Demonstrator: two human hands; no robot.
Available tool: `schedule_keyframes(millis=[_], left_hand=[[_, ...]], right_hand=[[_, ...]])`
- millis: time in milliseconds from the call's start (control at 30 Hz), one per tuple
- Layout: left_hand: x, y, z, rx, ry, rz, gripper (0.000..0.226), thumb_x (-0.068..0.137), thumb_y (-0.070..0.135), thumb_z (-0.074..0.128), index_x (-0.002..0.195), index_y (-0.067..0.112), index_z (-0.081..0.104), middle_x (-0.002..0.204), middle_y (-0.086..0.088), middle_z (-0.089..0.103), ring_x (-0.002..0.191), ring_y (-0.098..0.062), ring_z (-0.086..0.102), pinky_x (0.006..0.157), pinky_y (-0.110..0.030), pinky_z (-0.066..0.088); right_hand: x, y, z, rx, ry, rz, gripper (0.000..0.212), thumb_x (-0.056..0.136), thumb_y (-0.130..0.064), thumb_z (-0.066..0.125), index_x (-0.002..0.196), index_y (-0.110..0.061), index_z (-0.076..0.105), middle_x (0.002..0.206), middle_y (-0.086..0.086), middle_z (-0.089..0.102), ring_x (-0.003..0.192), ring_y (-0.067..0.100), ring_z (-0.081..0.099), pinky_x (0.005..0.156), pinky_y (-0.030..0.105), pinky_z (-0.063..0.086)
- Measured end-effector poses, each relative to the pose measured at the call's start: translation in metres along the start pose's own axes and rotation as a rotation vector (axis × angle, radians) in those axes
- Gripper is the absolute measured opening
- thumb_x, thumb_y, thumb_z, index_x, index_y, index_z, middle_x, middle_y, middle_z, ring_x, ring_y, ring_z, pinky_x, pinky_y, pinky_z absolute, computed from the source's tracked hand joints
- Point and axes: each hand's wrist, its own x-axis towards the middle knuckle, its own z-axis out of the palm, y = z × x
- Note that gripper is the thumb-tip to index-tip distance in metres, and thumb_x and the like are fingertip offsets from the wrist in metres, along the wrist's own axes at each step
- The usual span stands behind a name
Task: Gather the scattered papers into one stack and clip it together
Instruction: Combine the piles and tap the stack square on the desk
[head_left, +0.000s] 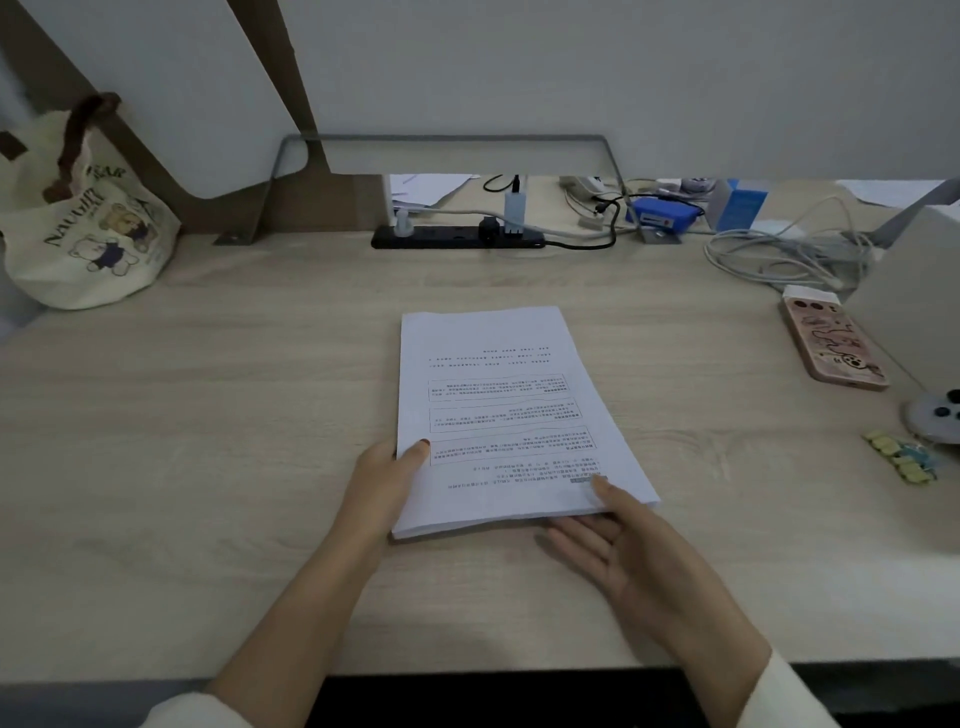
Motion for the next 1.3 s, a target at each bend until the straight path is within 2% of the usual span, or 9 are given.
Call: schedule_keyframes(millis=[200,333,533,700,867,1000,1067,1200,1300], left_hand=[[-0.005,0.000,0.004,-0.030,0.002,0.027,0.022,0.095,0.018,0.049,0.109,0.009,0.063,0.092,0.001,0.065,0.077,-0.009,0.060,0.058,-0.021,0.043],[-0.003,-0.001,0.002,-0.033,-0.017,0.022,0.022,0.095,0.018,0.049,0.108,0.010,0.064,0.086,0.009,0.064,0.077,-0.008,0.061,0.058,-0.020,0.043],[-0.005,-0.001,0.002,-0.133,-0.016,-0.042,0.024,0.093,0.024,0.053,0.109,0.011,0.065,0.093,0.003,0.069,0.084,-0.015,0.065,0.063,-0.025,0.048],[-0.033,-0.008,-0.002,-0.647,-0.261,-0.166,0.024,0.090,0.020,0.053,0.109,0.012,0.066,0.107,-0.003,0.073,0.099,-0.017,0.068,0.087,-0.033,0.049],[-0.061,-0.020,0.035,-1.187,-0.176,-0.270,0.026,0.086,0.015,0.054,0.110,0.008,0.063,0.105,-0.009,0.073,0.103,-0.021,0.066,0.096,-0.039,0.047],[-0.067,-0.021,0.066,-1.164,-0.239,-0.281,0.027,0.093,0.020,0.046,0.117,0.011,0.056,0.103,-0.009,0.069,0.106,-0.015,0.061,0.085,-0.029,0.052],[-0.065,-0.021,0.073,-1.139,-0.236,-0.283,0.027,0.096,0.021,0.044,0.118,0.013,0.057,0.113,-0.009,0.068,0.105,-0.016,0.061,0.085,-0.029,0.048],[-0.062,-0.026,0.076,-1.073,-0.163,-0.183,0.029,0.095,0.017,0.046,0.121,0.015,0.057,0.118,-0.003,0.068,0.103,-0.012,0.067,0.076,-0.022,0.057],[-0.065,-0.024,0.076,-1.065,-0.146,-0.166,0.029,0.095,0.015,0.046,0.122,0.016,0.057,0.116,-0.001,0.069,0.101,-0.011,0.068,0.069,-0.020,0.058]], right_hand=[[0.008,0.031,0.023,0.005,-0.021,-0.086,0.019,0.091,-0.011,0.053,0.108,-0.013,0.061,0.099,0.011,0.074,0.087,0.021,0.072,0.074,0.033,0.060],[0.007,0.021,0.014,0.050,0.063,-0.156,0.017,0.094,-0.006,0.046,0.100,-0.010,0.061,0.083,0.007,0.076,0.075,0.018,0.073,0.068,0.032,0.061],[0.003,0.013,0.008,0.066,0.099,-0.181,0.017,0.094,-0.003,0.044,0.100,-0.006,0.059,0.078,0.005,0.076,0.070,0.016,0.073,0.059,0.026,0.060],[0.004,0.013,0.007,0.087,0.101,-0.175,0.017,0.094,-0.002,0.043,0.099,-0.004,0.059,0.077,0.006,0.076,0.069,0.016,0.073,0.059,0.026,0.060],[0.004,0.013,0.007,0.080,0.092,-0.175,0.018,0.095,-0.002,0.042,0.099,-0.004,0.059,0.078,0.006,0.076,0.070,0.015,0.073,0.057,0.024,0.059],[0.004,0.015,0.006,0.085,0.100,-0.173,0.018,0.095,-0.003,0.042,0.098,-0.003,0.060,0.078,0.006,0.076,0.070,0.015,0.073,0.062,0.026,0.060],[0.005,0.015,0.005,0.071,0.105,-0.170,0.018,0.095,-0.004,0.042,0.101,-0.003,0.060,0.080,0.007,0.076,0.072,0.016,0.073,0.065,0.027,0.060],[0.002,0.014,0.000,-0.017,0.098,-0.220,0.023,0.095,-0.006,0.043,0.111,-0.005,0.059,0.099,0.010,0.074,0.086,0.021,0.073,0.075,0.032,0.059],[-0.001,0.010,-0.003,-0.184,0.162,-0.360,0.025,0.096,-0.007,0.043,0.117,-0.005,0.055,0.103,0.012,0.073,0.088,0.022,0.072,0.068,0.026,0.060]])
